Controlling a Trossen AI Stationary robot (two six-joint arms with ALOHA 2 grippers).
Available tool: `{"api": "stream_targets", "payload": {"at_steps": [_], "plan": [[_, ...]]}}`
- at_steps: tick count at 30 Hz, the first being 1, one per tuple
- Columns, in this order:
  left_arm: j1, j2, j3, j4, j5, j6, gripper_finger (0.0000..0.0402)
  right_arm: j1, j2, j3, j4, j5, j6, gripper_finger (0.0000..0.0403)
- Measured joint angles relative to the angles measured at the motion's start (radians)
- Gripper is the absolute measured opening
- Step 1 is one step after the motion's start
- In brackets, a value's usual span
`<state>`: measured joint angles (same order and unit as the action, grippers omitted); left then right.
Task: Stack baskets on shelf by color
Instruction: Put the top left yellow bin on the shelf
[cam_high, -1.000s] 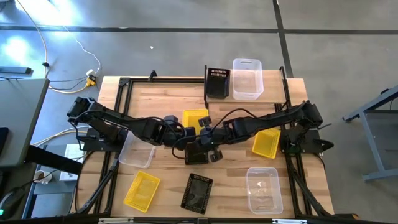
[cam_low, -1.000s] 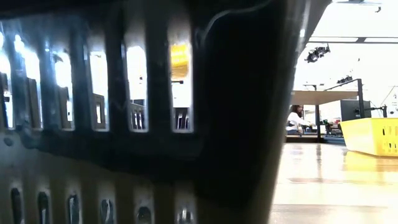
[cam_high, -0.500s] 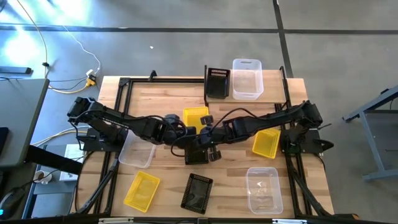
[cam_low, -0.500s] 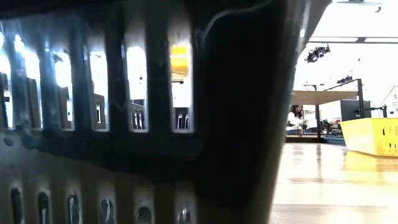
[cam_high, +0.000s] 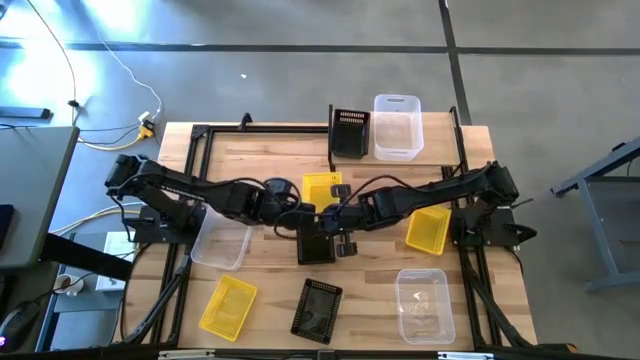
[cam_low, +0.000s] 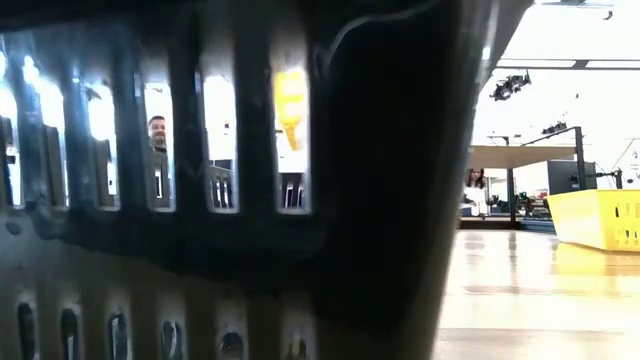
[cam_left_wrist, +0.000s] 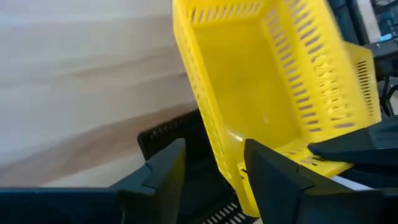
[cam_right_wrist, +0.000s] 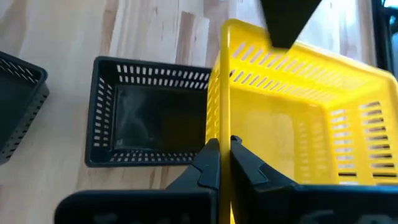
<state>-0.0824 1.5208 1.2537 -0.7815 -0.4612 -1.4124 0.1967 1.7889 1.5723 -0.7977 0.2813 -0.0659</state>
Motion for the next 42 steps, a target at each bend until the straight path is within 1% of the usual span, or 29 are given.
{"api": "stream_targets", "payload": {"at_steps": [8,14,18,23,30,36,42], "plan": [[0.044,-0.074,0.001,-0.001,0.001,0.14,0.0161,0.015,-0.011,-0.003,-0.103,-0.001,0.104,0.0],[0.065,-0.132,0.002,0.002,0.004,0.258,0.0161,0.05,-0.082,-0.002,-0.144,0.003,0.187,0.0],[0.076,-0.159,0.002,0.012,0.004,0.33,0.0161,0.077,-0.139,-0.002,-0.148,0.029,0.223,0.0],[0.076,-0.184,0.003,0.022,0.003,0.397,0.0161,0.12,-0.214,-0.002,-0.188,0.109,0.261,0.0],[0.076,-0.191,0.002,0.028,0.004,0.473,0.0161,0.168,-0.325,-0.002,-0.265,0.273,0.334,0.0],[0.076,-0.191,0.002,0.03,0.002,0.508,0.0161,0.212,-0.427,-0.001,-0.399,0.418,0.417,0.0],[0.076,-0.191,0.002,0.031,0.001,0.51,0.0161,0.232,-0.539,-0.001,-0.533,0.524,0.469,0.0]]}}
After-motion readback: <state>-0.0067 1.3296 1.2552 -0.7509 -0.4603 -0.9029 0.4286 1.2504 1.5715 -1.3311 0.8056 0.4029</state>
